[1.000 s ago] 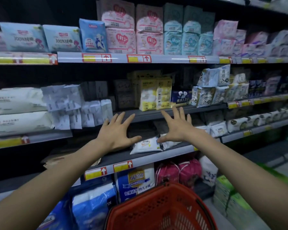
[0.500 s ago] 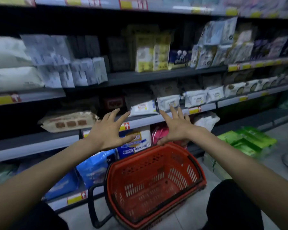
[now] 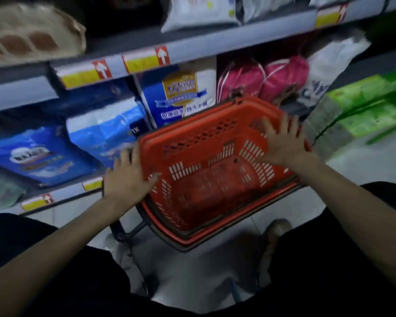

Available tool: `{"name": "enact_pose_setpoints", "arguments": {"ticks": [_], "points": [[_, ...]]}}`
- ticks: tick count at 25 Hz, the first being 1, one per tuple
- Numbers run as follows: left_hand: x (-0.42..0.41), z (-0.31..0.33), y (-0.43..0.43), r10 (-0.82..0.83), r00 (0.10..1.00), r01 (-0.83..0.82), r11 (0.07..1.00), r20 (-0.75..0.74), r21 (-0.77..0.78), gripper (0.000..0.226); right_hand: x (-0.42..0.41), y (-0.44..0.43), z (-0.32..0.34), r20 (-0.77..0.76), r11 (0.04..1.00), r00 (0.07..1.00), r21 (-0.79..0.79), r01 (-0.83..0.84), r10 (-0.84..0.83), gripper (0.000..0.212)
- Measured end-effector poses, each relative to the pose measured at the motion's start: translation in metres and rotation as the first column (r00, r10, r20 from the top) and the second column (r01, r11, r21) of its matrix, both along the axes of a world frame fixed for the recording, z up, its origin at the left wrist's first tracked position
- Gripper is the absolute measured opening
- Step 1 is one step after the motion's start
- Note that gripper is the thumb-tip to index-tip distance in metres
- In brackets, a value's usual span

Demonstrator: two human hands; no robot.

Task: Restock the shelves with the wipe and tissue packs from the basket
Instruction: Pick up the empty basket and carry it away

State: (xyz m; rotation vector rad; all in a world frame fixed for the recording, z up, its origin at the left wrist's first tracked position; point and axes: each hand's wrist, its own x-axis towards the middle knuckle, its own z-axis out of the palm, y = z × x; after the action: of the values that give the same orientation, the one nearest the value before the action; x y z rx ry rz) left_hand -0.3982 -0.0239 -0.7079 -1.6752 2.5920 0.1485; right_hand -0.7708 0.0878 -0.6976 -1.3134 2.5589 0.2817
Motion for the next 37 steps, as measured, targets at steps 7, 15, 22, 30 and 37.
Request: {"name": "enact_pose_setpoints", "arguments": {"ticks": [7, 15, 22, 30, 37], "points": [[-0.009, -0.039, -0.056, 0.227, 0.963, -0.241, 0.967, 0.142, 0.086, 0.088, -0.031, -0.031, -0.044, -0.070, 0.979, 0.978, -0.073, 0.189, -0.194, 0.110], [-0.003, -0.034, -0.083, 0.372, 0.922, -0.379, 0.820, 0.105, 0.429, 0.098, -0.047, -0.046, -0.054, -0.162, 0.973, 0.963, -0.120, 0.197, -0.215, 0.108], [-0.033, 0.039, -0.054, 0.506, 0.819, -0.567, 0.642, 0.270, 0.516, 0.070, -0.051, -0.044, 0.027, 0.393, 0.828, 0.765, -0.015, 0.560, -0.511, 0.057], [0.071, 0.276, -0.031, 0.618, 0.748, -0.636, 0.566, 0.241, 0.525, 0.081, 0.022, -0.012, 0.240, 0.514, 0.943, 0.799, 0.066, 0.326, -0.312, 0.041], [0.226, 0.425, 0.040, 0.801, 0.561, -0.769, 0.411, 0.208, 0.490, 0.073, 0.149, -0.055, 0.355, 0.562, 0.995, 0.826, 0.103, -0.008, -0.051, 0.054]]}}
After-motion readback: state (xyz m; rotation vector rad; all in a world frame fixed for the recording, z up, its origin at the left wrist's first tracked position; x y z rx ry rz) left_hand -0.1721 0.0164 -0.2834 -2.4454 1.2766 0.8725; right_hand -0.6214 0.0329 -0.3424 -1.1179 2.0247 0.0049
